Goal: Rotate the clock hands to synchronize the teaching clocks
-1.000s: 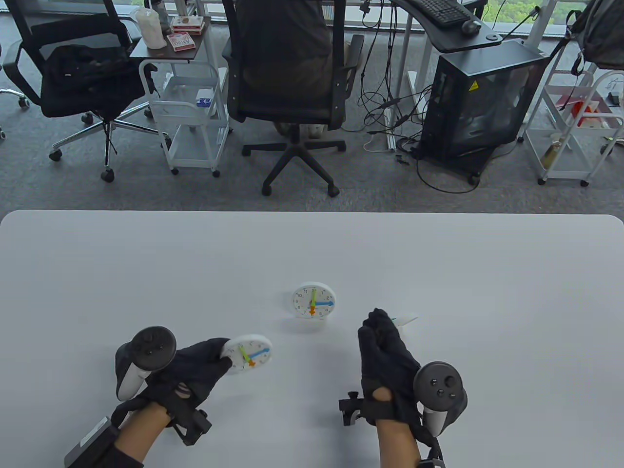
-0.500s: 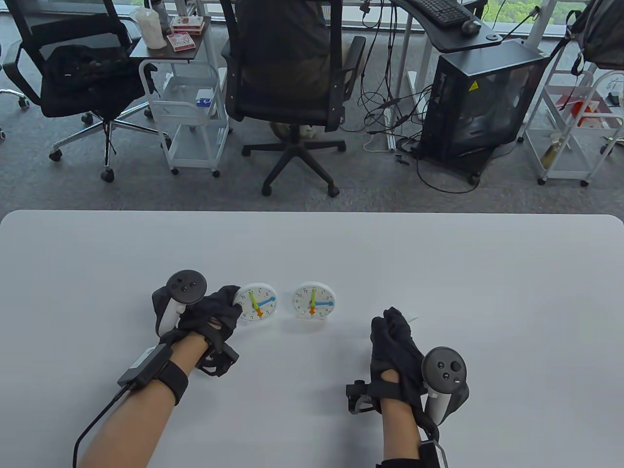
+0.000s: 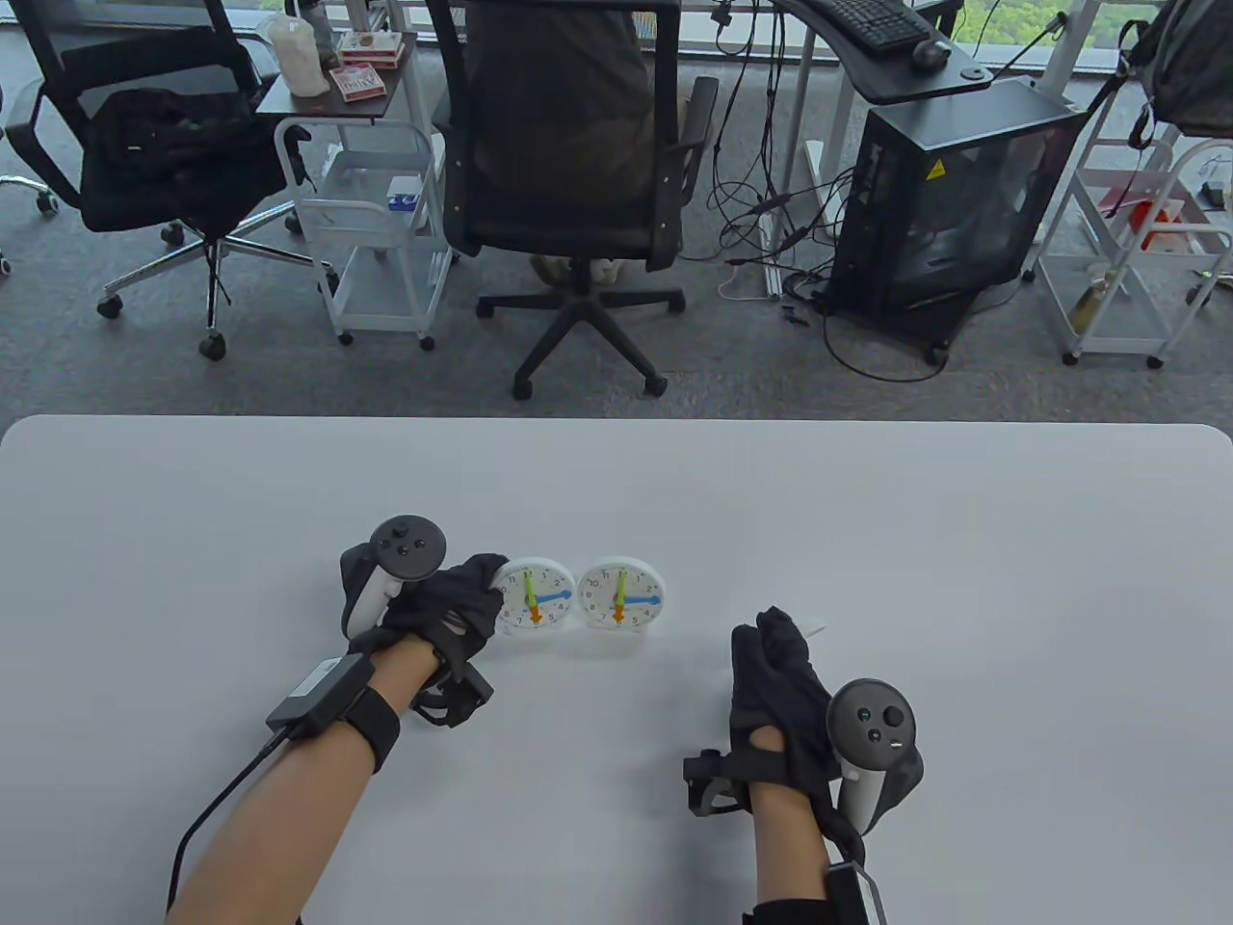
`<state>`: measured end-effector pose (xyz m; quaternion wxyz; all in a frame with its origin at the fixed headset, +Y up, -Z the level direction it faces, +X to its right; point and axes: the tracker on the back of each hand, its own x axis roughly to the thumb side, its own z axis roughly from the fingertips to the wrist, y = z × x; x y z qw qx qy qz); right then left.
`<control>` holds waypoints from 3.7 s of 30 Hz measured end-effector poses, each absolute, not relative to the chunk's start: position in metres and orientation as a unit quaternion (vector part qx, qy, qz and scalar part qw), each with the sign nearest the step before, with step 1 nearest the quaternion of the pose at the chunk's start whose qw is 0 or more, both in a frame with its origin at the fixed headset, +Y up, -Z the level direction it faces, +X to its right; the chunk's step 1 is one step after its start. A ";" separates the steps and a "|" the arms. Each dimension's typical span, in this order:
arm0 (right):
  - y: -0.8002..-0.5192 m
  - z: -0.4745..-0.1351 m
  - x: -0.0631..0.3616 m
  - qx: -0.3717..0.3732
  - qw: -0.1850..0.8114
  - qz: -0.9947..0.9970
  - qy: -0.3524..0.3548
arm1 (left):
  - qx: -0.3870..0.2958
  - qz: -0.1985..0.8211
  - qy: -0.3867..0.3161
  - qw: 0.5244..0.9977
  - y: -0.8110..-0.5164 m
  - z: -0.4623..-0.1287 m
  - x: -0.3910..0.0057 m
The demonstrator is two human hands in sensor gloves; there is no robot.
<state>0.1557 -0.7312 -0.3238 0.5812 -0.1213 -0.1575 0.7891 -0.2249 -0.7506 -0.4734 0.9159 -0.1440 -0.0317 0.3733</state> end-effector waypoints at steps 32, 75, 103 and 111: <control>-0.741 -0.319 0.162 -0.175 0.395 0.886 -0.169 | -0.093 0.356 -0.201 0.908 -0.708 -0.267 -0.210; -0.685 -0.290 0.083 0.117 0.606 0.787 0.014 | -0.053 0.442 -0.228 0.866 -0.701 -0.263 -0.214; -0.688 -0.264 0.044 0.228 0.593 0.772 0.012 | -0.073 0.713 -0.128 0.685 -0.719 -0.278 -0.235; -0.690 -0.262 0.035 0.226 0.577 0.785 0.010 | -0.062 0.733 -0.106 0.669 -0.719 -0.276 -0.238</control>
